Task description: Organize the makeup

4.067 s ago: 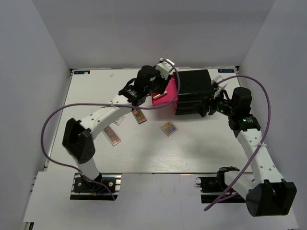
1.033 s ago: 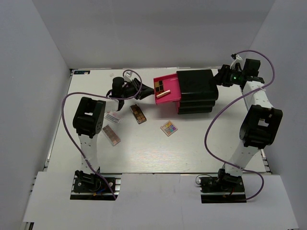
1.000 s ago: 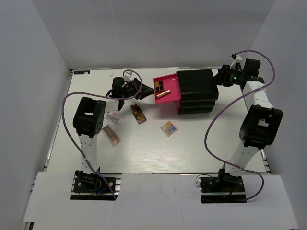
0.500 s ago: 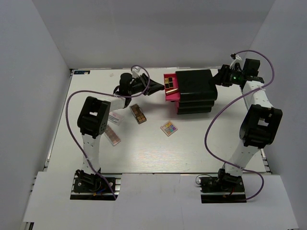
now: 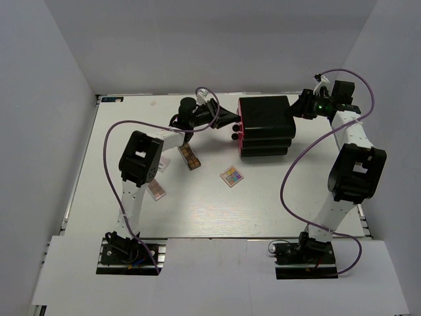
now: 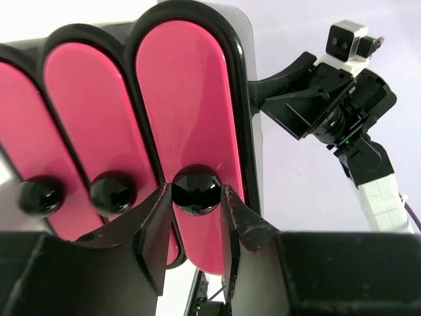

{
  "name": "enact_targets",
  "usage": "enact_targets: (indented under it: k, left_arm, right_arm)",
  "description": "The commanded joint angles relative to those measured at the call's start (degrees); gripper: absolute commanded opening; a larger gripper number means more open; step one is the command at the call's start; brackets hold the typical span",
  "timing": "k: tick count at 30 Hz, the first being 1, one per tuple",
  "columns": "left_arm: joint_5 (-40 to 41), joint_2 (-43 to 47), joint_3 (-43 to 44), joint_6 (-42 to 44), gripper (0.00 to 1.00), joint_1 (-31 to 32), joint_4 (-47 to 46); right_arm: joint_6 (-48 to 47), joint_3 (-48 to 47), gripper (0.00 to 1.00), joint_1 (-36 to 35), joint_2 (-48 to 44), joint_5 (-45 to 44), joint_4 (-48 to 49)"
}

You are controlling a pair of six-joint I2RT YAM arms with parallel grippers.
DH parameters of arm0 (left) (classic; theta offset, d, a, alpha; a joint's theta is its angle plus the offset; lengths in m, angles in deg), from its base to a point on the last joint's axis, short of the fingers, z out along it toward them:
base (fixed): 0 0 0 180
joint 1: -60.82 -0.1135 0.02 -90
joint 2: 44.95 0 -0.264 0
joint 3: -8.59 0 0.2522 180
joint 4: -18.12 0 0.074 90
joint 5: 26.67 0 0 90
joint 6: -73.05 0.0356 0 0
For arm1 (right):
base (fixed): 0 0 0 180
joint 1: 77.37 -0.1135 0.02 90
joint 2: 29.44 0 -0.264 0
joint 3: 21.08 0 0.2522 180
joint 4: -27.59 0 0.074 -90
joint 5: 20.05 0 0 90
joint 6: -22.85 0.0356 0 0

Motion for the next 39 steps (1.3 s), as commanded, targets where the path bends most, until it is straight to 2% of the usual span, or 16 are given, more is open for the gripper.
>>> enact_targets:
  k: [1, 8, 11, 12, 15, 21, 24, 27, 31, 32, 39]
  left_arm:
    - [1.71, -0.04, 3.40, -0.43, 0.42, 1.26, -0.54]
    - [2.23, -0.66, 4.29, -0.70, 0.43, 1.79, -0.28]
    - [2.76, 1.01, 2.18, -0.70, 0.54, 1.79, -0.63]
    - [3.02, 2.23, 0.61, -0.78, 0.61, 1.09, -0.98]
    - [3.55, 4.78, -2.21, -0.52, 0.70, 0.47, -1.33]
    - [3.99, 8.04, -5.90, 0.44, 0.77, -1.37, -1.07]
    - [5.31, 9.80, -9.16, 1.23, 0.77, -1.99, -1.07]
    - [5.31, 9.45, -11.01, 1.15, 0.72, -2.52, -1.16]
    - [4.70, 7.35, -10.05, 1.15, 0.59, -2.52, -1.16]
    - [4.61, 6.12, -9.08, 1.15, 0.53, -2.52, -0.55]
    - [4.52, 1.29, -4.51, 1.15, 0.52, -0.68, 1.48]
  right_arm:
    - [0.38, -1.25, 0.47, -1.41, 1.21, 2.33, -1.67]
    - [0.56, -1.07, 0.50, -1.23, 1.04, 1.89, -1.58]
    - [0.47, -0.99, 0.58, -0.80, 0.77, 1.37, -1.58]
    - [0.21, -0.98, 0.60, -0.88, 0.42, 1.11, -1.58]
    - [0.12, -0.98, 0.67, -0.71, -0.10, 0.66, -1.58]
    - [0.21, -1.07, 0.70, -0.09, -0.81, 0.40, -1.49]
    - [0.03, -0.72, 0.70, 0.35, -1.07, 0.22, -1.58]
    - [-0.15, -0.63, 0.68, 0.87, -1.16, 0.31, -1.40]
    - [-0.15, -0.63, 0.63, 0.96, -0.90, 0.84, -1.40]
    - [-0.23, -0.55, 0.62, 1.05, -0.81, 0.84, -1.40]
    - [-0.23, -0.02, 0.55, 0.96, -0.63, 1.28, -1.05]
